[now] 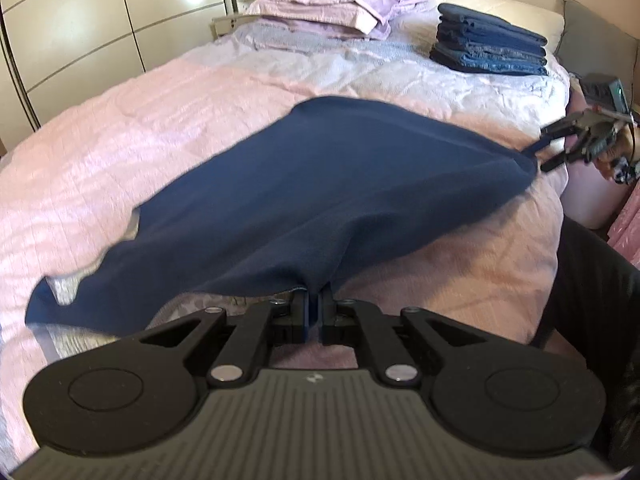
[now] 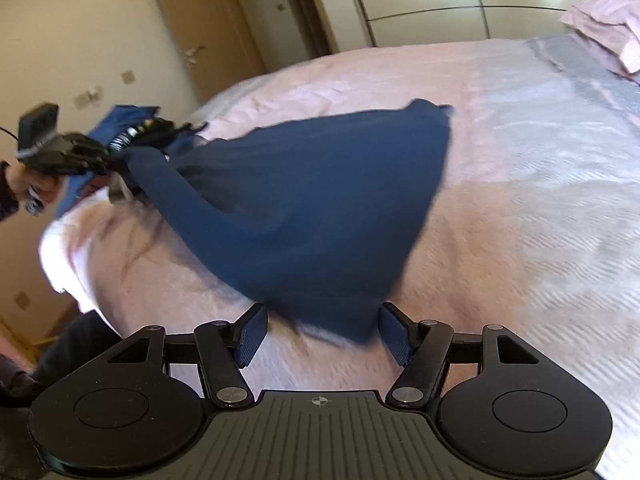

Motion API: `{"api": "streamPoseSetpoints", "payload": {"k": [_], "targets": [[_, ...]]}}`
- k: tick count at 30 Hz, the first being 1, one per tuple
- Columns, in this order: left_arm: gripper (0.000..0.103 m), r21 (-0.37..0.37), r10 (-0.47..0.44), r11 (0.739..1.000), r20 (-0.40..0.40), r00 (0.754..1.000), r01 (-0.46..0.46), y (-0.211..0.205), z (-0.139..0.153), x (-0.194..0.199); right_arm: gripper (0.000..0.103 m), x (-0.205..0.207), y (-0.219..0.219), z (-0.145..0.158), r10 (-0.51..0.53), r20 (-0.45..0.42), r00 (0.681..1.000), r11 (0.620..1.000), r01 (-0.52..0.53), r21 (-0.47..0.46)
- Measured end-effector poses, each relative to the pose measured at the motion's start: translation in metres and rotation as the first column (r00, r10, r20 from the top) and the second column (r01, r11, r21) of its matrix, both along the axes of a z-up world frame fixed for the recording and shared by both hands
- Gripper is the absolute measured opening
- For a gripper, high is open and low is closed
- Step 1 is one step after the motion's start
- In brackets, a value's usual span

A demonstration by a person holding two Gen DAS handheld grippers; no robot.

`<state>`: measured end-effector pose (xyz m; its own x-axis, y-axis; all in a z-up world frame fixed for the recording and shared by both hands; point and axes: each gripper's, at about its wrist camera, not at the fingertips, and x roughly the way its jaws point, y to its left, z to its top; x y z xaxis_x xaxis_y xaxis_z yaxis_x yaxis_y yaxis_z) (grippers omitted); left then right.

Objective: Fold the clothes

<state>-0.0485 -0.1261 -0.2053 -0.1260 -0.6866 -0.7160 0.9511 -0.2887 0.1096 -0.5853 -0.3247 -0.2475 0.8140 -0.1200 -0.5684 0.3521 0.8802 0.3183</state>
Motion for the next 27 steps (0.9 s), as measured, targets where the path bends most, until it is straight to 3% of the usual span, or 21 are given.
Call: {"api": "streamPoseSetpoints", "payload": {"k": [3, 6, 9, 21, 24, 27], "targets": [[0.002, 0.02, 0.006, 1.0, 0.002, 1.0, -0.006, 0.007, -0.009, -0.003, 0.066, -0.003, -0.003, 0.008, 0.029, 0.09, 0.996, 0.999, -0.031, 0.026], [0.002, 0.031, 0.015, 0.999, 0.0, 1.0, -0.015, 0.011, -0.018, -0.004, 0.066, -0.005, -0.011, 0.009, 0.044, 0.162, 0.986, 0.992, -0.063, 0.111], [0.002, 0.038, 0.022, 0.999, -0.003, 1.0, -0.022, 0.012, -0.024, -0.003, 0.066, -0.005, -0.013, 0.009, 0.024, 0.11, 0.994, 0.997, -0.032, 0.072], [0.002, 0.075, 0.034, 0.997, -0.002, 0.999, -0.034, 0.011, -0.037, -0.003, 0.066, 0.003, -0.038, 0.014, 0.167, 0.162, 0.973, 0.972, -0.19, 0.138], [0.002, 0.081, 0.034, 0.996, -0.001, 0.999, -0.034, 0.01, -0.039, -0.002, 0.066, 0.018, -0.042, 0.01, 0.206, 0.077, 0.976, 0.973, -0.212, 0.091], [0.002, 0.084, 0.036, 0.996, -0.002, 0.999, -0.035, 0.01, -0.04, -0.002, 0.066, 0.025, -0.049, 0.014, 0.226, 0.127, 0.966, 0.966, -0.239, 0.098]]}}
